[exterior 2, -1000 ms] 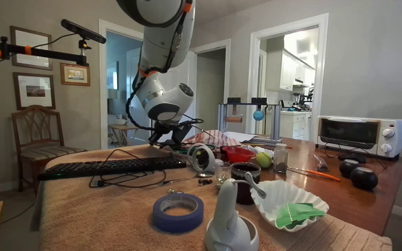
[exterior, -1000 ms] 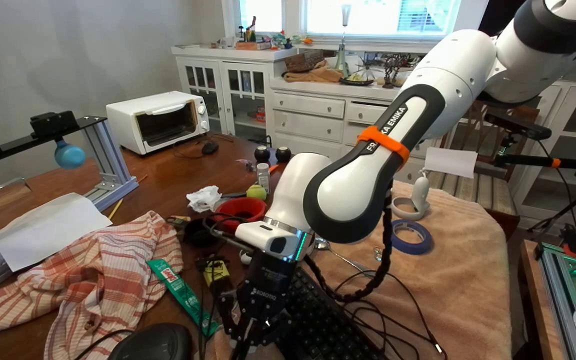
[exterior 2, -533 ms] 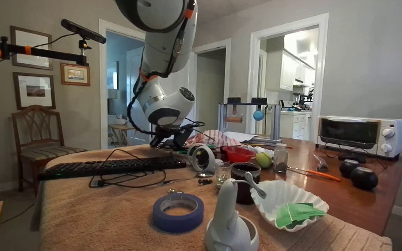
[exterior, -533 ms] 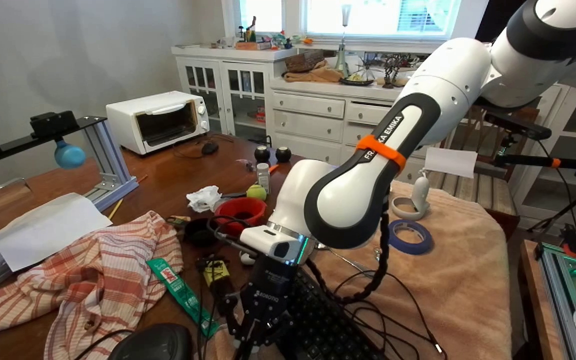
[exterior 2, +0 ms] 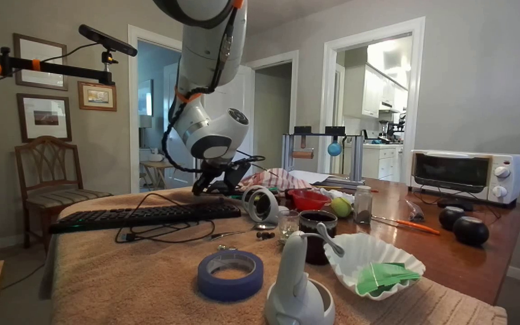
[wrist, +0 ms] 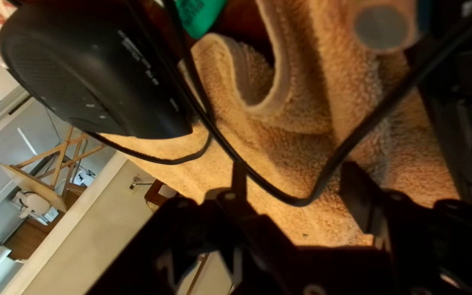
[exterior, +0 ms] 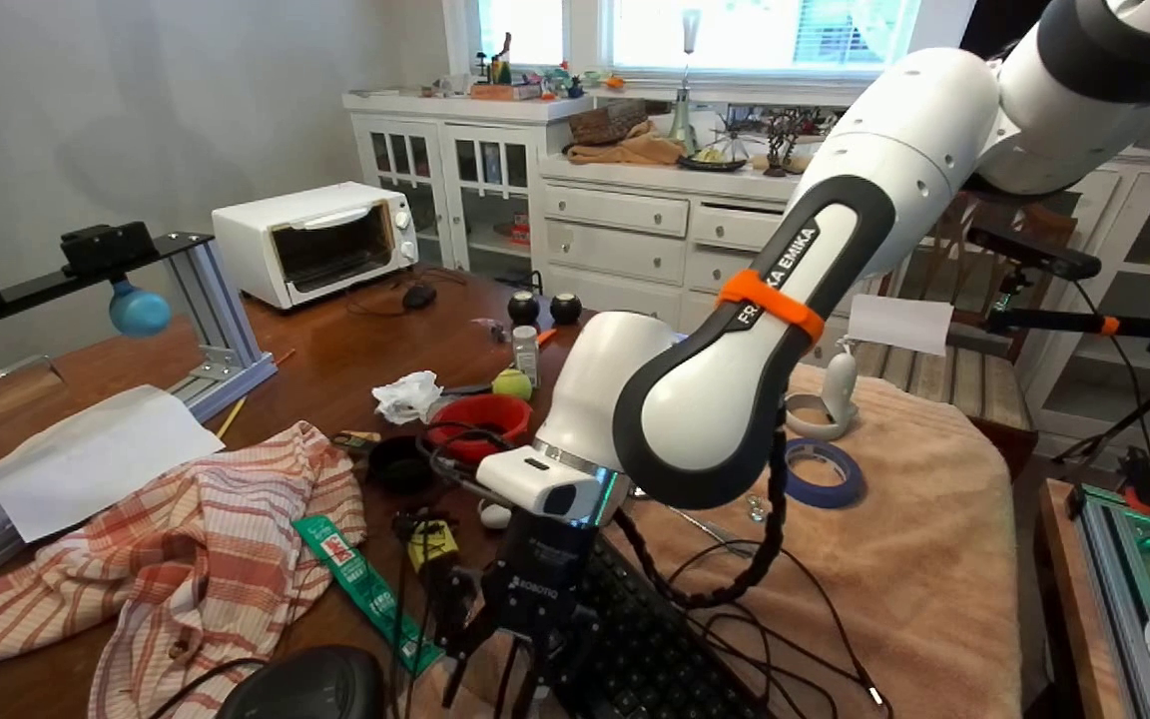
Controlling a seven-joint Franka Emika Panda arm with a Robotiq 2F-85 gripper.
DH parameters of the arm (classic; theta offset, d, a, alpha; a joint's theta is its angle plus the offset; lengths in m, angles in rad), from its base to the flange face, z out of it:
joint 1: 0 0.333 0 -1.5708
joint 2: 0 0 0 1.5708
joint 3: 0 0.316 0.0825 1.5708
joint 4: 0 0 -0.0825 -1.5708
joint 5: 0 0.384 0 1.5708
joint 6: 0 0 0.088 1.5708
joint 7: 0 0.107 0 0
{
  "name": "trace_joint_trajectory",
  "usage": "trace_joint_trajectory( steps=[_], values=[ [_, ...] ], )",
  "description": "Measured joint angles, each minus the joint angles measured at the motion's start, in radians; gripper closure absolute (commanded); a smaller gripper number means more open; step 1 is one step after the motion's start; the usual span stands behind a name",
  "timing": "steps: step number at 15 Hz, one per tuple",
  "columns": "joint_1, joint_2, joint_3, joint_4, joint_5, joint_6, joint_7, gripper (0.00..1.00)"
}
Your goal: Move the cable from the white object to the left
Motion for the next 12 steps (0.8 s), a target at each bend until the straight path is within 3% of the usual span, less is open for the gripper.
trace_joint_trajectory(
  steps=[1,5,12],
  values=[
    [0.007,-0.026,0.000,-0.013,0.000,0.019,0.017,0.01],
    [0.047,-0.167,-0.031,-0.081,-0.017,0.097,0.095,0.00],
    [0.178,-0.467,-0.213,-0.209,-0.094,0.200,0.254,0.00]
  ],
)
